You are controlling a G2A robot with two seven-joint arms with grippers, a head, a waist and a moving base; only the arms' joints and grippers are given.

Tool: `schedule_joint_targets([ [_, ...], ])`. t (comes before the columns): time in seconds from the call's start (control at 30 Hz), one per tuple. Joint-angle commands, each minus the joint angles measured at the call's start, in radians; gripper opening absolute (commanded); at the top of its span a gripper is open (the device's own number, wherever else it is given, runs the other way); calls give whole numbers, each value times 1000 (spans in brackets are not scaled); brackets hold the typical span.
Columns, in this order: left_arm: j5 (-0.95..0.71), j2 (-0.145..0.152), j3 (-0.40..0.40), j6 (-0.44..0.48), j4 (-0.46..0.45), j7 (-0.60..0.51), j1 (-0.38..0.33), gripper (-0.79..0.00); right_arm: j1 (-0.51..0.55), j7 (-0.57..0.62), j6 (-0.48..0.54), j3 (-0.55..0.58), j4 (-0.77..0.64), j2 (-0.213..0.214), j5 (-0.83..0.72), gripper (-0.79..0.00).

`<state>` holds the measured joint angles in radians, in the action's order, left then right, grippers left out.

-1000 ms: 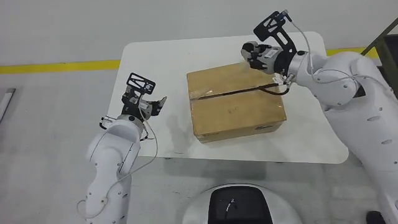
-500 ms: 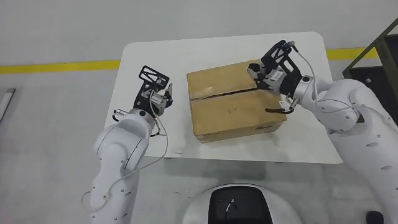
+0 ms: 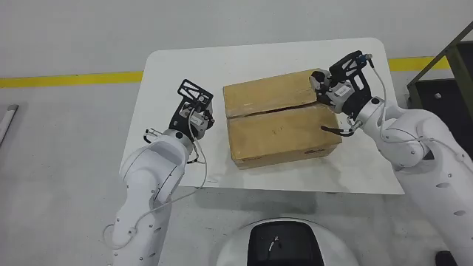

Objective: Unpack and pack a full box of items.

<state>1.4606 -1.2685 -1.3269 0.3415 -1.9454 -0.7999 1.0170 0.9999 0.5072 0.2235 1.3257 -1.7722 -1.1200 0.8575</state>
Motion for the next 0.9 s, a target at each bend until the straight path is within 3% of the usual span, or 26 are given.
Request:
schedule_joint_targets([
  [0.0,-4,0,5,1,1,1,-2,-785,8,-3,30,2,-5,1,-6,-785],
  [0.4,-22,0,36,17,17,5,-24,-785,24,31,109,11,-6,10,23,-785],
  [0.87,-80,-1,76,35,39,-41,-47,-785,-1,58,328,36,5,33,169,-785],
])
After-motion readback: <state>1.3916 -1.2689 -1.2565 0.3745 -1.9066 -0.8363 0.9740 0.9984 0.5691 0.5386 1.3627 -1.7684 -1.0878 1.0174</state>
